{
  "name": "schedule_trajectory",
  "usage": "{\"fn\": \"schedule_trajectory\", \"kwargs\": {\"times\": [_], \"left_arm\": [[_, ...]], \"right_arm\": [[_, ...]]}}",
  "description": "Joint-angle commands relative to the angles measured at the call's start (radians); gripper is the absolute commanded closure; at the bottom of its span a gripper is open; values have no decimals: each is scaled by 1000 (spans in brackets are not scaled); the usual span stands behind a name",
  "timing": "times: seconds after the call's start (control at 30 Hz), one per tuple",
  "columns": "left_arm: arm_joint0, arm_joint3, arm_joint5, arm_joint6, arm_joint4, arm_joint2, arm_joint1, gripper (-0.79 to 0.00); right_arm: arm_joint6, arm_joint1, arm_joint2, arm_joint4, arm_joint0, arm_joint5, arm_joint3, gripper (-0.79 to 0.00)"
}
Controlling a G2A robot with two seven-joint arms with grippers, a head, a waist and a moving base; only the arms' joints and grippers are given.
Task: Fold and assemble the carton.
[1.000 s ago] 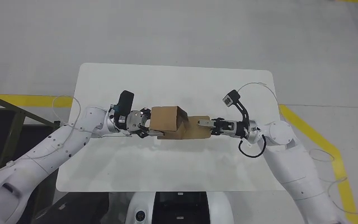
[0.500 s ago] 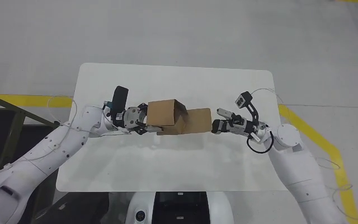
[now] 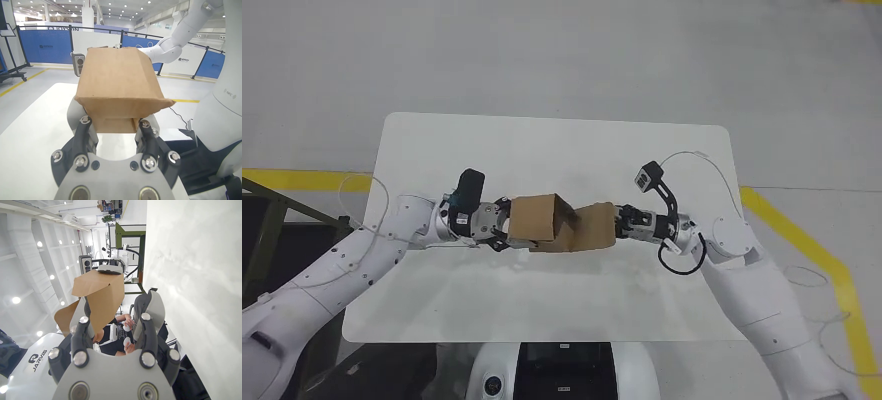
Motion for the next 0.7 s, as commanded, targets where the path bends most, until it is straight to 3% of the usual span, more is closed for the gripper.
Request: {"fn": "schedule_trajectory", "kwargs": {"times": [0.0, 0.4, 0.67], "left_arm": [[-7, 8, 0, 0, 5, 8, -3, -351], [-42, 31, 0, 0, 12, 43, -14, -348], [-44, 33, 0, 0, 14, 55, -15, -348]], "right_arm": [[-4, 0, -2, -9, -2, 6, -8, -520], [-40, 0, -4, -42, 1, 37, -9, -520], [-23, 7, 22, -40, -20, 30, -30, -471]]}}
